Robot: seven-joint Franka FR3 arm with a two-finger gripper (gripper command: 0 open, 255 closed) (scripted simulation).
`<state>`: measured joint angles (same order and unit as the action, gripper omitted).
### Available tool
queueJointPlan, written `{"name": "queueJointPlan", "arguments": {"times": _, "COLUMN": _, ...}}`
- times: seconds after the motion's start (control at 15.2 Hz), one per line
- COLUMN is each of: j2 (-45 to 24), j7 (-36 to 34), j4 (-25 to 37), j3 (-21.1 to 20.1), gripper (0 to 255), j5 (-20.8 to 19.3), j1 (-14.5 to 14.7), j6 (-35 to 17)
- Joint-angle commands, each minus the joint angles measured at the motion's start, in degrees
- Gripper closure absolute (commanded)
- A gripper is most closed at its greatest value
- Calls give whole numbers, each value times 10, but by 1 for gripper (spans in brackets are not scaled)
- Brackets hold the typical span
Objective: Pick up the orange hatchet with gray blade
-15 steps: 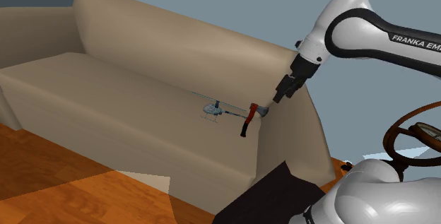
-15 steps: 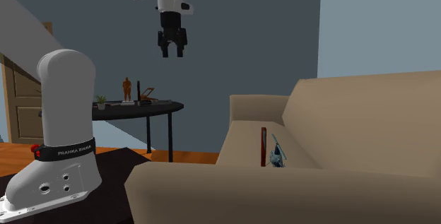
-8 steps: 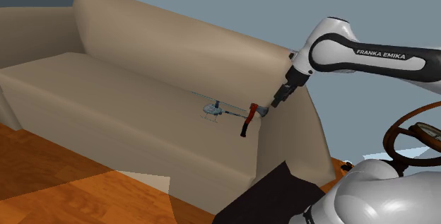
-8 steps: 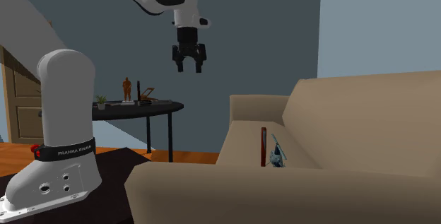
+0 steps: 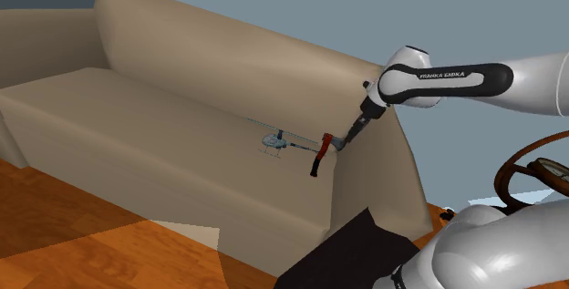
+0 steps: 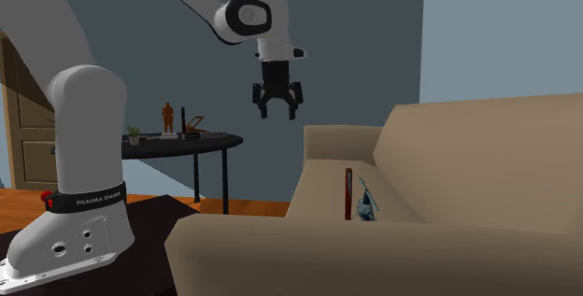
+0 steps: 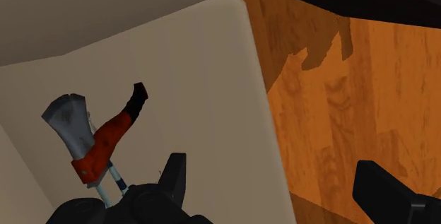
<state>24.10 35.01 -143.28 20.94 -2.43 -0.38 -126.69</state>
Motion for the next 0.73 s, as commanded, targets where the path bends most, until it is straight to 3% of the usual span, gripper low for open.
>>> {"name": "queueJointPlan", "arguments": {"times": 0.0, "j2": -40, "j7": 44, "j4": 14, "j3": 23, "gripper": 0, "j5": 10, "j1": 8, "j6": -30}}
{"name": "queueJointPlan", "arguments": {"times": 0.33, "j2": -156, "j7": 169, "j4": 63, "j3": 79, "gripper": 0, "j5": 74, "j1": 33, "j6": -97}}
{"name": "queueJointPlan", "arguments": {"times": 0.66, "j2": -286, "j7": 320, "j4": 138, "j3": 103, "gripper": 0, "j5": 191, "j1": 37, "j6": -132}}
